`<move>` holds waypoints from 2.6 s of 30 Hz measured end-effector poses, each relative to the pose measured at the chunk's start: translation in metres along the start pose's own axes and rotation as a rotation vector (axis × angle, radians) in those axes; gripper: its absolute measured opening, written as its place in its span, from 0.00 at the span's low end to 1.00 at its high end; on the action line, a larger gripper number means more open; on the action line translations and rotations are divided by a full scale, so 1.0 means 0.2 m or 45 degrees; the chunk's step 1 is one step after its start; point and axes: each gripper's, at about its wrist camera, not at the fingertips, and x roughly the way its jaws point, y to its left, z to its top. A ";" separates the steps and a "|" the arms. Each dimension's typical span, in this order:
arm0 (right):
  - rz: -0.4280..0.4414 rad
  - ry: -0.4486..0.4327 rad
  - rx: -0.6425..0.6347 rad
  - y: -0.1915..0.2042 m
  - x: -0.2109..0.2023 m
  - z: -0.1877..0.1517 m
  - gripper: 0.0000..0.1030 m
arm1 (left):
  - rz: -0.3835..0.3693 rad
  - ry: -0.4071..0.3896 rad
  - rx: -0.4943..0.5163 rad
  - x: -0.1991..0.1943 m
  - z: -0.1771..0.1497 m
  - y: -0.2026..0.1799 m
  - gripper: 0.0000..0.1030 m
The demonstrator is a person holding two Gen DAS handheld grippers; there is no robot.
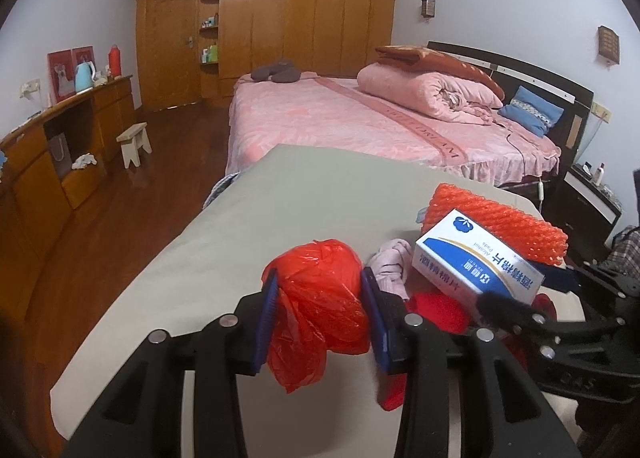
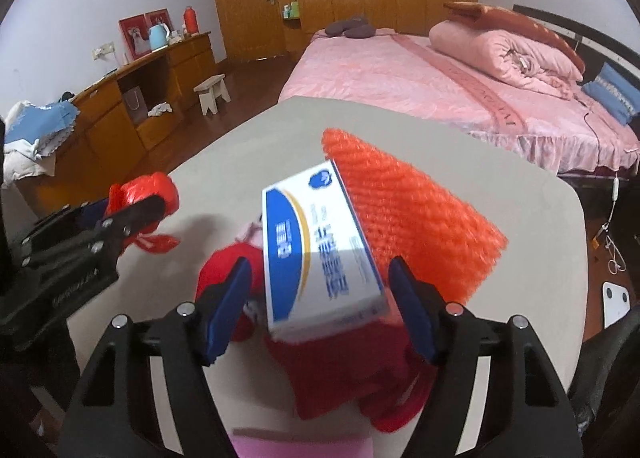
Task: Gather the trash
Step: 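Carry the box over the bin and release it while the left drops the red bag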
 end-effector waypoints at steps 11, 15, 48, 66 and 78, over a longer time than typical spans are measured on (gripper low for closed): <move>0.016 -0.014 -0.013 0.00 -0.03 0.00 0.56 | 0.012 -0.001 0.011 -0.01 0.00 0.01 0.39; 0.034 -0.063 0.011 -0.01 -0.14 0.01 0.56 | 0.002 -0.020 0.021 -0.04 0.02 -0.02 0.39; -0.508 -0.293 0.511 -0.90 -1.23 -0.65 0.56 | -0.668 -0.152 0.381 -0.47 -0.05 -1.33 0.39; -0.803 -0.279 0.666 -1.23 -1.39 -0.93 0.87 | -0.863 -0.063 0.465 -0.38 -0.11 -1.73 0.70; -0.560 -0.295 0.553 -0.89 -1.08 -0.66 0.93 | -0.440 -0.154 0.340 -0.32 -0.04 -1.03 0.81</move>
